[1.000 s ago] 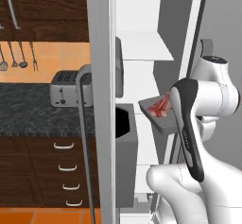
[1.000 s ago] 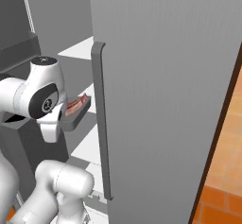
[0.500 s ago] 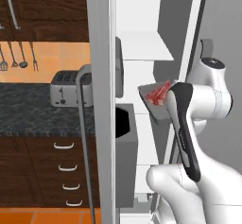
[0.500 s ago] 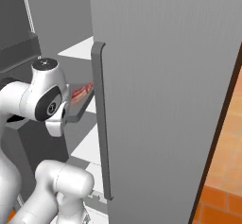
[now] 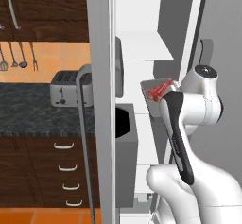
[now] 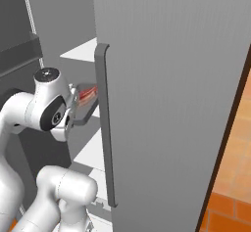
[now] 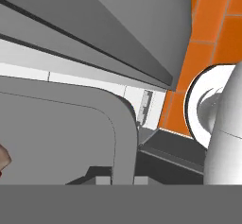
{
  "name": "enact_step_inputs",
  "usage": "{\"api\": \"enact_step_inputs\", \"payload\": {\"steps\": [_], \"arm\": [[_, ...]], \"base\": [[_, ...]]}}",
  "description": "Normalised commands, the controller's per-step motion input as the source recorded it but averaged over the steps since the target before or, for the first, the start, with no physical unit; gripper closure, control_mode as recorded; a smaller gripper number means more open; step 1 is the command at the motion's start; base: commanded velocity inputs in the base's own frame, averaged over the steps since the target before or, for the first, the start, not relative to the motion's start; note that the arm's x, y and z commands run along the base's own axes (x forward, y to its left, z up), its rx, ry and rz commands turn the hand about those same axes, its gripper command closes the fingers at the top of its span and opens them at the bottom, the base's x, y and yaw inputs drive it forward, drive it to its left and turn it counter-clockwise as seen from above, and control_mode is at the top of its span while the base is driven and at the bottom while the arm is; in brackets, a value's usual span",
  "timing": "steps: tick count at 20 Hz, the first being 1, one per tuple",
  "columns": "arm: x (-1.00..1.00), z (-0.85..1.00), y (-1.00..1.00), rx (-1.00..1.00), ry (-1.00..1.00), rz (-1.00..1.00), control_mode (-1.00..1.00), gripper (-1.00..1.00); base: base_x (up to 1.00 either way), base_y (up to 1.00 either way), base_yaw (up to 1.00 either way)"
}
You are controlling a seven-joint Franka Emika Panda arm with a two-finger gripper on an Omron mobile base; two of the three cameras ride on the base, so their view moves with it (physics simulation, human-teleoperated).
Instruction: Take the meat container that has the steak and place it on the second highest rack of the freezer. Then take the vegetable container that has the corn and garlic and place it on the highest rack of the freezer.
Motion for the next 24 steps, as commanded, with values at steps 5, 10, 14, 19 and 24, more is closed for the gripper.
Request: {"api": "enact_step_inputs", "payload": {"steps": [5,10,14,19,24], "arm": [[0.29,0.01,-0.07,0.00,0.00,-0.03,-1.00,1.00],[0.42,0.00,0.00,0.00,0.00,-0.11,-1.00,1.00],[0.41,-0.10,0.00,0.00,-0.01,-0.07,-1.00,1.00],[0.20,-0.28,-0.04,0.00,-0.03,-0.01,-1.00,1.00],[0.29,-0.31,-0.01,0.00,-0.05,0.00,-1.00,1.00]], "base": [[0.00,0.00,0.00],[0.00,0.00,0.00],[0.00,0.00,0.00],[0.00,0.00,0.00],[0.00,0.00,0.00]]}}
